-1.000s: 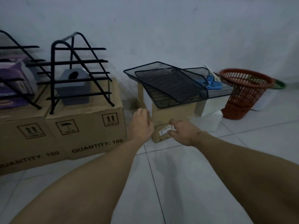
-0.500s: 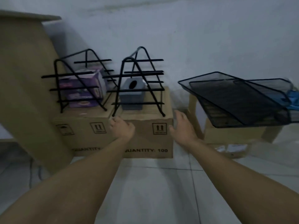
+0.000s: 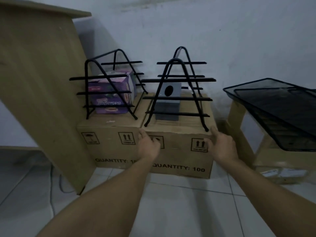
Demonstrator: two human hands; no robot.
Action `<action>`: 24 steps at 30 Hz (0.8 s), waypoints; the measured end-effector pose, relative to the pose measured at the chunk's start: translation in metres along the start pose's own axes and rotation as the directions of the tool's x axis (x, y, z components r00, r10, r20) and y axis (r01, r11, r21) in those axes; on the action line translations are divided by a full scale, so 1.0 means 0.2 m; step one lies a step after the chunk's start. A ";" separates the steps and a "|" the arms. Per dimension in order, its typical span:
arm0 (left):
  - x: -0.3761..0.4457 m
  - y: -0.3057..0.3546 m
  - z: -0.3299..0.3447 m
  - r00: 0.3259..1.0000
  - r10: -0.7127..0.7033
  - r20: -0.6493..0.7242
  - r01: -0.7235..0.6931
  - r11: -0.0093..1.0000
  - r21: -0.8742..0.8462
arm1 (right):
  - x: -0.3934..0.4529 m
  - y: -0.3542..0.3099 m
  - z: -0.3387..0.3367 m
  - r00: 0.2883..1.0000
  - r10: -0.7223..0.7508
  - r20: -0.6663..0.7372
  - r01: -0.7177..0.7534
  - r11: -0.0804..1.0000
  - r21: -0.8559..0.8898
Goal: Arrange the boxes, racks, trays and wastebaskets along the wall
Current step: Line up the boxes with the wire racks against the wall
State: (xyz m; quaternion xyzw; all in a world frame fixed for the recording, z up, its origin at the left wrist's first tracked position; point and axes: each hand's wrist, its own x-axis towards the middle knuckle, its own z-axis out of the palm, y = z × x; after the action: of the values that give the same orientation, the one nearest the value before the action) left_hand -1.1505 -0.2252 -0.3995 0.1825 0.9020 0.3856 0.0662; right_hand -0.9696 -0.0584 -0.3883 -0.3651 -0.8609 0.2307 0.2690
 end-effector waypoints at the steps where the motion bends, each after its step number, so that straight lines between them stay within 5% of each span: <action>1: 0.00 0.01 0.00 1.000 0.004 -0.010 -0.004 1.000 -0.015 | -0.02 0.00 -0.02 1.000 0.000 -0.010 0.000 1.000 -0.012; 11: 0.06 0.12 0.01 0.984 -0.083 0.160 0.113 0.975 -0.189 | 0.07 0.00 0.07 0.997 0.069 -0.044 -0.067 0.997 0.037; 18: 0.06 0.06 0.04 0.993 -0.025 0.115 0.063 0.939 -0.337 | 0.09 0.02 0.11 0.995 0.075 -0.066 -0.068 0.991 0.112; 24: 0.03 0.01 0.05 0.996 0.075 -0.054 -0.076 0.997 -0.024 | 0.08 0.05 0.07 0.999 0.041 -0.026 -0.037 0.988 0.151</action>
State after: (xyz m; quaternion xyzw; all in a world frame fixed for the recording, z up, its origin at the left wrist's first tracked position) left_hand -1.1528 -0.2140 -0.4052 0.2053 0.8909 0.4041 0.0299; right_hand -0.9825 -0.0435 -0.4007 -0.3638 -0.8296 0.2951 0.3040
